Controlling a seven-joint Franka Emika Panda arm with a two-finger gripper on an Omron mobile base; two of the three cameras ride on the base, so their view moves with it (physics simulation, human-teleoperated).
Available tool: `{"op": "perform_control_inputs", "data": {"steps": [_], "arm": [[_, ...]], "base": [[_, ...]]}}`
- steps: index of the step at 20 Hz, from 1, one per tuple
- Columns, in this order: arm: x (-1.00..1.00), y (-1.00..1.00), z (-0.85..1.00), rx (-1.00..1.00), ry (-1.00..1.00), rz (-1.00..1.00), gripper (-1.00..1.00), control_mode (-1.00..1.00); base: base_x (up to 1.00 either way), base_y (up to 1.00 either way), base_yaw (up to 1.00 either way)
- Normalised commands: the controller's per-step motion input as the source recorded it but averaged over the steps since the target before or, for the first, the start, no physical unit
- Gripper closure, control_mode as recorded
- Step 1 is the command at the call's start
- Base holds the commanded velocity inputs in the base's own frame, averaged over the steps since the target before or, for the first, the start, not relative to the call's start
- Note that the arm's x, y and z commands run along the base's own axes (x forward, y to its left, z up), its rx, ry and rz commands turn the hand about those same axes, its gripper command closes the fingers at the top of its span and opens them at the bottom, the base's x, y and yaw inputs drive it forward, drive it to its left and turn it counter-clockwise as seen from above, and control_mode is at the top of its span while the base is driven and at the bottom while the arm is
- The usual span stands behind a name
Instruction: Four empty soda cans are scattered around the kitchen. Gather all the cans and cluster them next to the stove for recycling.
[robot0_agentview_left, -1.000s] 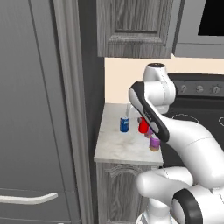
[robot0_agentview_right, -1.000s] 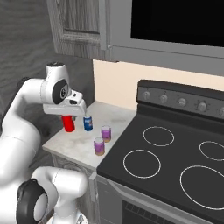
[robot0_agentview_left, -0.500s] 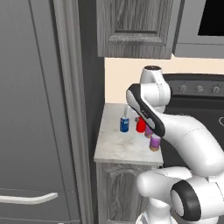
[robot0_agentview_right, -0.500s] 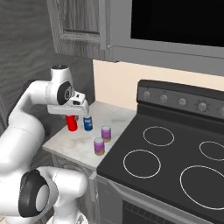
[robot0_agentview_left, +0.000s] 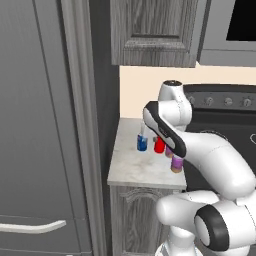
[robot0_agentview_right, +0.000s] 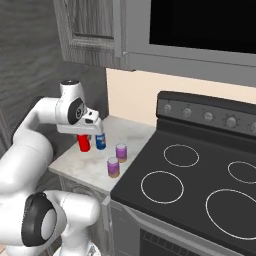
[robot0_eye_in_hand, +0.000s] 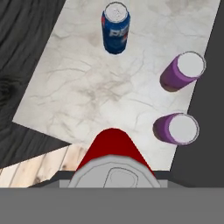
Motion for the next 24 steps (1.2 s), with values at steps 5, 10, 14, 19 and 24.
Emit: {"op": "perform_control_inputs", "data": {"steps": [5,10,14,19,24], "arm": [[0.02,0.00,-0.24,0.00,-0.06,0.00,1.00,-1.00],[0.04,0.00,-0.24,0.00,-0.01,0.00,1.00,-1.00],[0.10,0.00,-0.26,0.00,0.00,0.00,1.00,-1.00],[0.14,0.00,-0.22,0.00,0.01,0.00,1.00,-1.00],[0.16,0.00,-0.19,0.00,0.03,0.00,1.00,-1.00]], "base": [[0.00,0.00,0.00],[0.00,0.00,0.00],[0.00,0.00,0.00],[0.00,0.00,0.00],[0.00,0.00,0.00]]}}
